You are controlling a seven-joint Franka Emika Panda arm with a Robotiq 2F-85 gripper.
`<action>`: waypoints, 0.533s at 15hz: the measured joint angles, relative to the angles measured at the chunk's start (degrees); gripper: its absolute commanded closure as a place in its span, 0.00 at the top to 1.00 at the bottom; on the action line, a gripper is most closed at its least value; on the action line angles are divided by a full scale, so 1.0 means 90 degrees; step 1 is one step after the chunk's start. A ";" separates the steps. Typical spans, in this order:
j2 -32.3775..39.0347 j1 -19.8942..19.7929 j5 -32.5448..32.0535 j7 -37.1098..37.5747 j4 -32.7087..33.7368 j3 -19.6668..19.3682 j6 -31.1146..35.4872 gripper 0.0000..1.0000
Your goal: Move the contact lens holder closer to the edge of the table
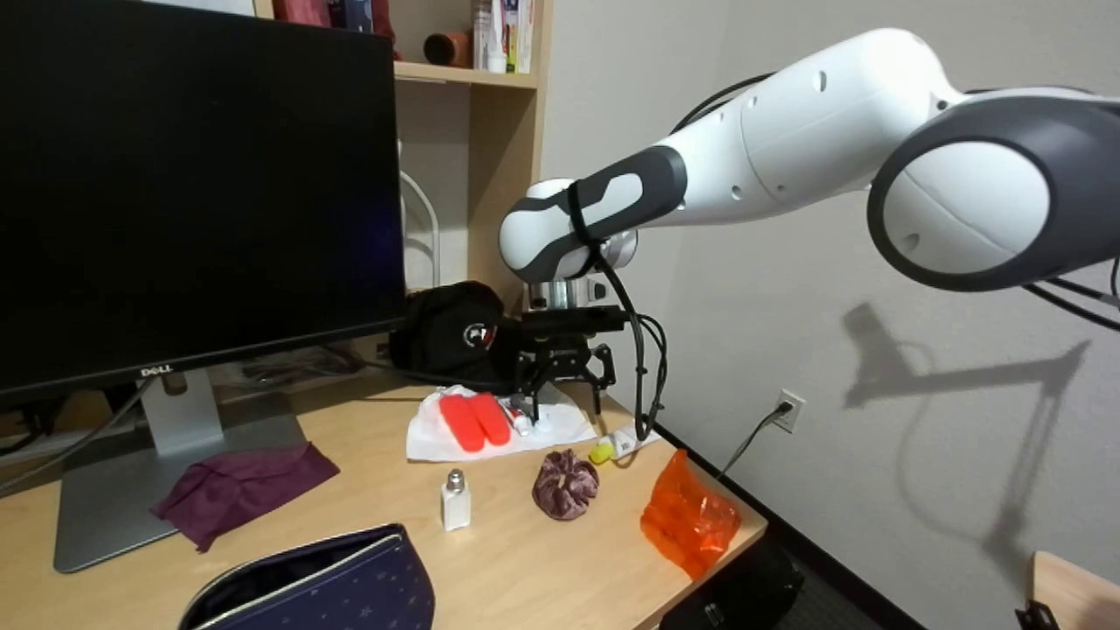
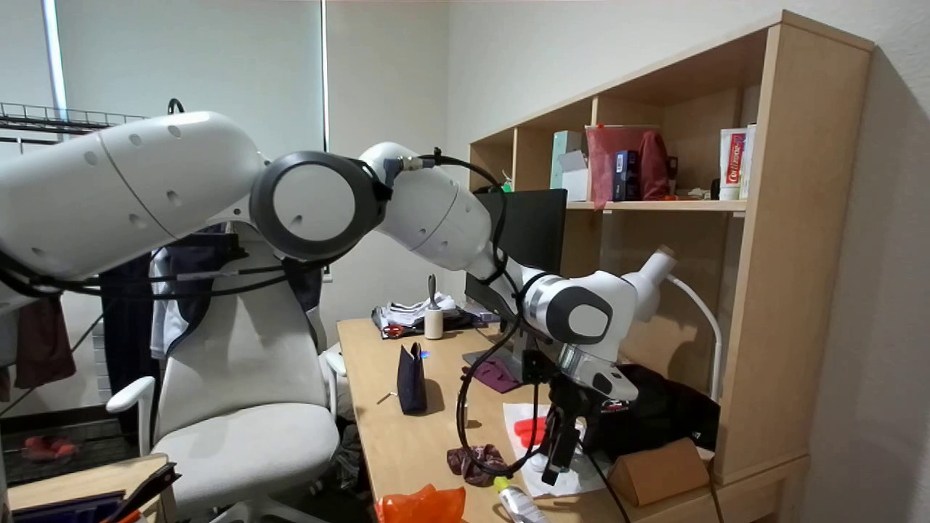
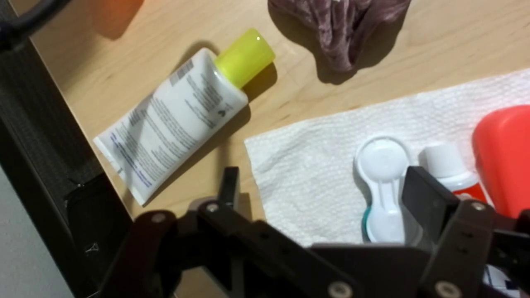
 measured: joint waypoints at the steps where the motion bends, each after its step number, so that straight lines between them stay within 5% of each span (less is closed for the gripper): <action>1: 0.0010 0.0004 0.0000 0.0000 0.0015 0.0000 0.0000 1.00; 8: 0.0310 0.0025 0.0000 0.0000 0.0450 0.0056 -0.0096 1.00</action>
